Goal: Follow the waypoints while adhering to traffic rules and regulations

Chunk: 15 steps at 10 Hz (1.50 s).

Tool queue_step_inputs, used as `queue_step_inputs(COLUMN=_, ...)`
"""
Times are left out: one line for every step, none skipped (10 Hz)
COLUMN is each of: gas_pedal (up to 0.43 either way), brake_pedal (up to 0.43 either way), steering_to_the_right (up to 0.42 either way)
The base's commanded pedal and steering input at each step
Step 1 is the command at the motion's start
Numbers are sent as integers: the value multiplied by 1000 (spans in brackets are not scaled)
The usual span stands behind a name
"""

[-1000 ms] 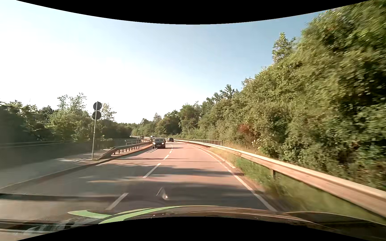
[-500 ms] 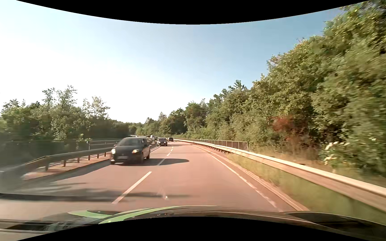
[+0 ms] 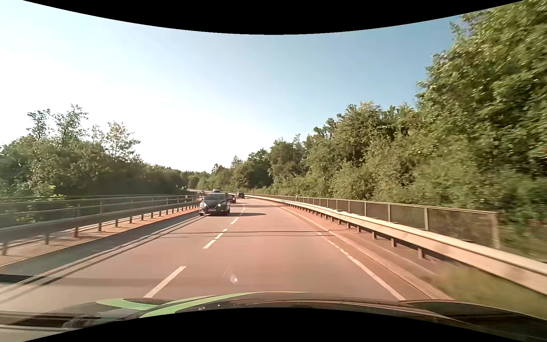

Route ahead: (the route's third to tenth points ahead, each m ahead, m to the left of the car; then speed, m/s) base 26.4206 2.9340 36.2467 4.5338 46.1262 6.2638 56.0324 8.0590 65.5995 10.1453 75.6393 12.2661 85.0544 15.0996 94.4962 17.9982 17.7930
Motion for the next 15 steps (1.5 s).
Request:
queue_step_inputs(gas_pedal=157, brake_pedal=0, steering_to_the_right=-17)
queue_step_inputs(gas_pedal=169, brake_pedal=0, steering_to_the_right=-16)
queue_step_inputs(gas_pedal=169, brake_pedal=0, steering_to_the_right=-17)
queue_step_inputs(gas_pedal=169, brake_pedal=0, steering_to_the_right=-17)
queue_step_inputs(gas_pedal=169, brake_pedal=0, steering_to_the_right=-17)
queue_step_inputs(gas_pedal=177, brake_pedal=0, steering_to_the_right=-16)
queue_step_inputs(gas_pedal=177, brake_pedal=0, steering_to_the_right=-16)
queue_step_inputs(gas_pedal=177, brake_pedal=0, steering_to_the_right=-16)
queue_step_inputs(gas_pedal=177, brake_pedal=0, steering_to_the_right=-19)
queue_step_inputs(gas_pedal=177, brake_pedal=0, steering_to_the_right=-20)
queue_step_inputs(gas_pedal=177, brake_pedal=0, steering_to_the_right=-20)
queue_step_inputs(gas_pedal=177, brake_pedal=0, steering_to_the_right=-20)
queue_step_inputs(gas_pedal=177, brake_pedal=0, steering_to_the_right=-20)
queue_step_inputs(gas_pedal=177, brake_pedal=0, steering_to_the_right=-20)
queue_step_inputs(gas_pedal=177, brake_pedal=0, steering_to_the_right=-20)
